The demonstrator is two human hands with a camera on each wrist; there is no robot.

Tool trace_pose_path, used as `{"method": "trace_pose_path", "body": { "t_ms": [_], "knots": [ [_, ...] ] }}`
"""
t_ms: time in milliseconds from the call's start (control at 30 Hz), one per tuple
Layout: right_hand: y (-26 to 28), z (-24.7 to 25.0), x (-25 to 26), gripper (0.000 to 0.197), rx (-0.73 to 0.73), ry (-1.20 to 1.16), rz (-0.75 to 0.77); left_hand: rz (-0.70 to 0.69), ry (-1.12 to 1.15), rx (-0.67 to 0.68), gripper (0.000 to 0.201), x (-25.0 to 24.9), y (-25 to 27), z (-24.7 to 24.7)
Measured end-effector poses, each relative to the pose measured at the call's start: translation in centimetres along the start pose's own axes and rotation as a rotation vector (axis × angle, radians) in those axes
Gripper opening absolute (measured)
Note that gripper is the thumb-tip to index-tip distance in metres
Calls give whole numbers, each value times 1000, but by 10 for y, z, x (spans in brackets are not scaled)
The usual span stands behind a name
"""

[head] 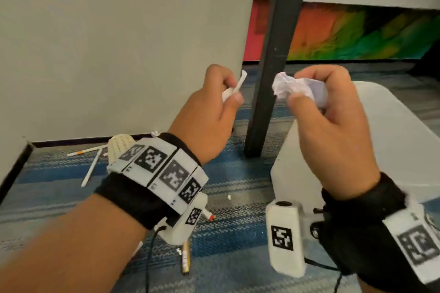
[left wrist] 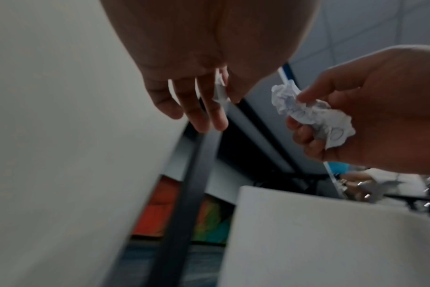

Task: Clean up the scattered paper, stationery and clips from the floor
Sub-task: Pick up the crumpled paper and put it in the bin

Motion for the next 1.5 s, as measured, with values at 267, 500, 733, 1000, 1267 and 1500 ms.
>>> {"method": "trace_pose_path", "body": {
  "t_ms": [267,500,733,1000,1267,1500],
  "knots": [
    [19,115,-34,22,-287,383,-76,-105,-57,40,12,-95,-15,-96],
    [31,123,-87,43,-203,673,-375,9,-130,229,30,-84,-11,-148],
    [23,101,-26,30,-329,568,-50,-43,-62,41,29,-58,-1,-101],
    [32,-79,-8,18,178,144,177,209,-364,192,16,79,43,-45],
    [46,-280,-152,31,848,510,-141,584,-737,493,27,234,106,4],
    [22,-388,-186,56,1068,715,9,550,-837,485,32,303,79,16]
  ]
}}
Point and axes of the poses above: each hand's wrist, its own y-axis away from the middle knuckle, its own z-axis out of the back of the hand, x = y × z, the point moved 9 cm from there along -y, towards the middle knuckle, and after that the axes turned 4 degrees about -z, right-handed, at the moved point
